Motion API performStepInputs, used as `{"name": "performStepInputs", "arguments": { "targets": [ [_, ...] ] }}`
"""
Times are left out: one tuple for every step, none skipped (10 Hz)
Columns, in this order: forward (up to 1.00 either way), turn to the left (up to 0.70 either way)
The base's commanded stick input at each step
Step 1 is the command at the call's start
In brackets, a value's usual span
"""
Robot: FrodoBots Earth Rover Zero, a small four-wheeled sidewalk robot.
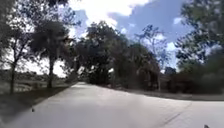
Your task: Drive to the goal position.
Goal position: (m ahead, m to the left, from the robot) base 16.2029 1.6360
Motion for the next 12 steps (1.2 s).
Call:
{"name": "performStepInputs", "arguments": {
  "targets": [
    [1.0,0.4],
    [1.0,0.4],
    [1.0,0.4],
    [1.0,0.4],
    [1.0,0.4],
    [1.0,0.32],
    [1.0,0.03],
    [1.0,0.0],
    [1.0,0.0],
    [1.0,0.0],
    [1.0,0.0],
    [1.0,0.0]
  ]
}}
